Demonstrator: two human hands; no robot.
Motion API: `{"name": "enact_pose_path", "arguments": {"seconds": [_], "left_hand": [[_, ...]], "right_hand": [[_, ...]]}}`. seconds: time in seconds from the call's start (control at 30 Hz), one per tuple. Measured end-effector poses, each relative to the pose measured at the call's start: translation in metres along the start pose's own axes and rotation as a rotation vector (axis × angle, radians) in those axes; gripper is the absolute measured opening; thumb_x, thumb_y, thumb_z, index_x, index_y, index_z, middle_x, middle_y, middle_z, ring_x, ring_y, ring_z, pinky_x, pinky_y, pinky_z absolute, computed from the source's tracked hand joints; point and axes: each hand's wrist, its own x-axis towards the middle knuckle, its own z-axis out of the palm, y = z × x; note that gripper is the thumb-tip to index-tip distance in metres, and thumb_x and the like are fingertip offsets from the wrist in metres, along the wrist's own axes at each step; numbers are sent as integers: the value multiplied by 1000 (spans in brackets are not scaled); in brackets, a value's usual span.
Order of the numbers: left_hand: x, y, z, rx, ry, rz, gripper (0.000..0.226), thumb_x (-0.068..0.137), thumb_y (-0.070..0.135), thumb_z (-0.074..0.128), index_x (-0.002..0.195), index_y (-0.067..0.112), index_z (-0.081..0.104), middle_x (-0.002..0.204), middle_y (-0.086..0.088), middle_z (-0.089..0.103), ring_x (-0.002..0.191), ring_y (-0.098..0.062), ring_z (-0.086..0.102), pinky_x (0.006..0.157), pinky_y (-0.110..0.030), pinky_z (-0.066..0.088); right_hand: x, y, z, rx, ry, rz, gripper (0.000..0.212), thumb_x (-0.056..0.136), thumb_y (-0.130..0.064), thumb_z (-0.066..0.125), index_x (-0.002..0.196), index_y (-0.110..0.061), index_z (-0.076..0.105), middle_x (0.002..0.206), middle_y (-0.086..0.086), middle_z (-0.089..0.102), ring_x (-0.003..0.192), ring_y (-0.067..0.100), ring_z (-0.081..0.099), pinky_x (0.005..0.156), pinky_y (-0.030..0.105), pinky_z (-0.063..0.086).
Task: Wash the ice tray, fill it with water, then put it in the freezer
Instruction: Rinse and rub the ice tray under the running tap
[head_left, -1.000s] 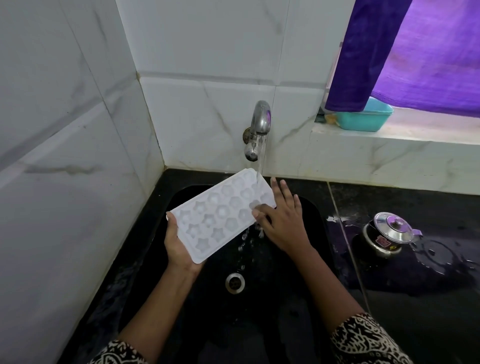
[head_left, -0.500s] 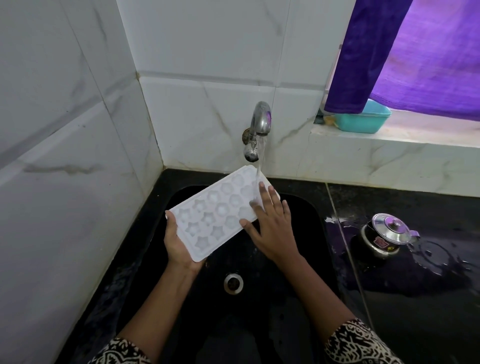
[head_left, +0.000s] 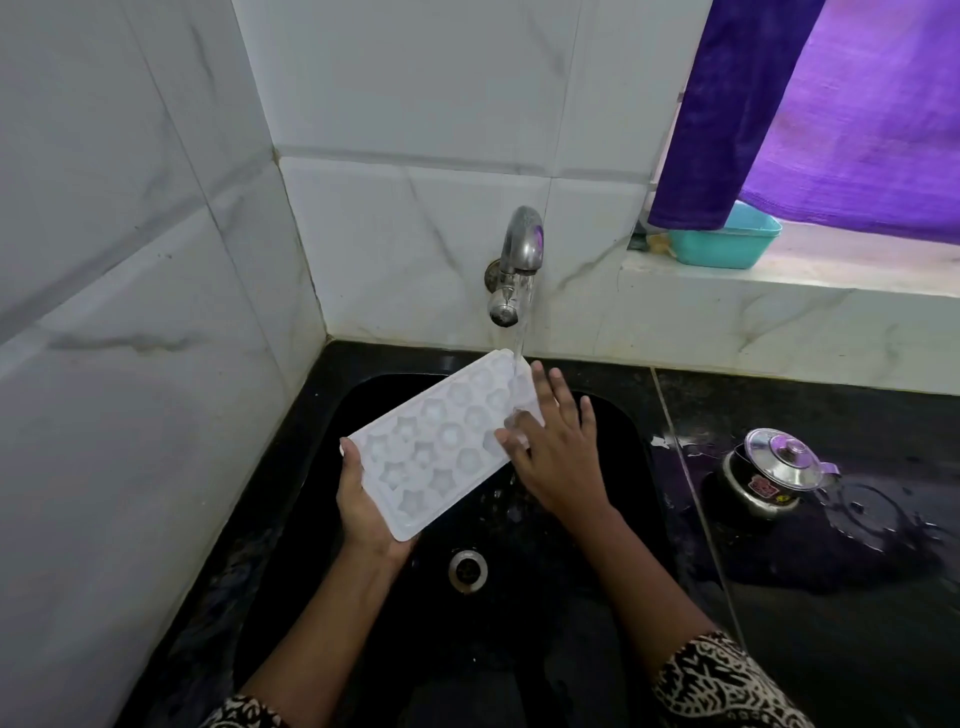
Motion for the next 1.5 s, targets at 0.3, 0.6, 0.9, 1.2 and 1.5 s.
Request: {"name": "enact_pose_path", "arguments": {"seconds": [0.3,0.6,0.9,1.2,1.5], "left_hand": [[-1,-2,-5,-10,21,-22,77,91,69,27,139,12,47,134,-18,57,120,-38,56,91,-51,52],[0,-4,-9,-2,12,-39,77,90,69,30,139,13,46,135,-18,56,121,-39,55,91,-51,52],[5,-2,-7,-16,-16,-83,77,90,68,29,141,12,44,136,-18,55,121,-39,56,87,-50,54],[8,-26,8,-95,-102,-236,78,91,67,25,138,10,48,136,-20,55,118,-39,57,83,-47,56],[12,-32,17,-112,-116,-226,78,90,67,25,117,9,69,132,-22,57,115,-39,59,82,-49,56]], "right_hand": [[-3,2,0,-36,-51,-11,49,91,-58,26,96,-27,64,159,1,12,146,20,3,114,55,12],[-3,4,-10,-10,-118,20,61,88,-63,18,94,-27,68,159,-3,6,146,16,-3,115,52,8],[-13,10,-18,154,54,62,46,90,-53,34,91,-22,68,155,1,26,144,17,14,110,50,22],[-4,10,-21,62,56,-24,53,86,-50,40,128,-23,56,158,8,14,145,24,8,108,52,19],[22,-7,-17,-97,-268,-55,63,87,-64,26,117,-21,59,160,-1,-5,146,17,-11,114,52,0]]}}
